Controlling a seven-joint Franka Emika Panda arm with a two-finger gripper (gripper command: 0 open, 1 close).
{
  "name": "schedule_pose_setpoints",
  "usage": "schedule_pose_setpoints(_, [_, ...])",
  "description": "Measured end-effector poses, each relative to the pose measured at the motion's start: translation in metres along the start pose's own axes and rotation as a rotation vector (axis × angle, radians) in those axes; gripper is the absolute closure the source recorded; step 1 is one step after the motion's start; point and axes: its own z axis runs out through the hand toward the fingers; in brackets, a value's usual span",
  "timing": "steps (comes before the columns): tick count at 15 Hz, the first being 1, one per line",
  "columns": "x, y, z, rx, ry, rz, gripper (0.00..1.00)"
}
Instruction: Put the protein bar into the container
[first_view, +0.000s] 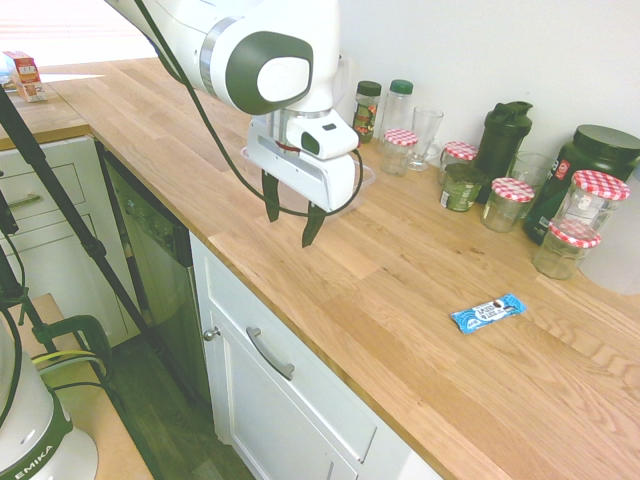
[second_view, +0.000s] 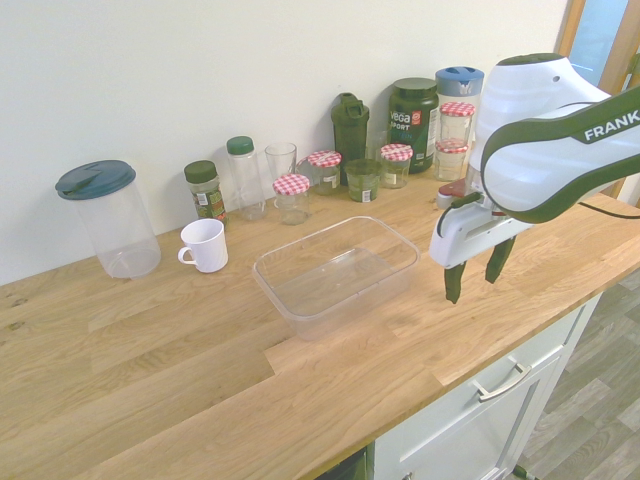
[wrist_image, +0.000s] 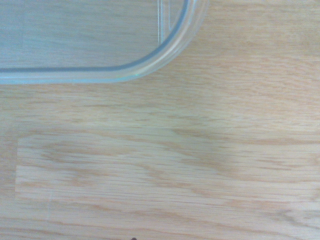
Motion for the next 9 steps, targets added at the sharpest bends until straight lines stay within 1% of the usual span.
schedule_pose_setpoints(3, [0.002, 0.001, 0.000, -0.001, -0.001, 0.005, 0.00])
schedule_pose_setpoints(5, [0.011, 0.007, -0.002, 0.005, 0.001, 0.030, 0.00])
schedule_pose_setpoints(9, [0.061, 0.038, -0.024, 0.042, 0.020, 0.106, 0.00])
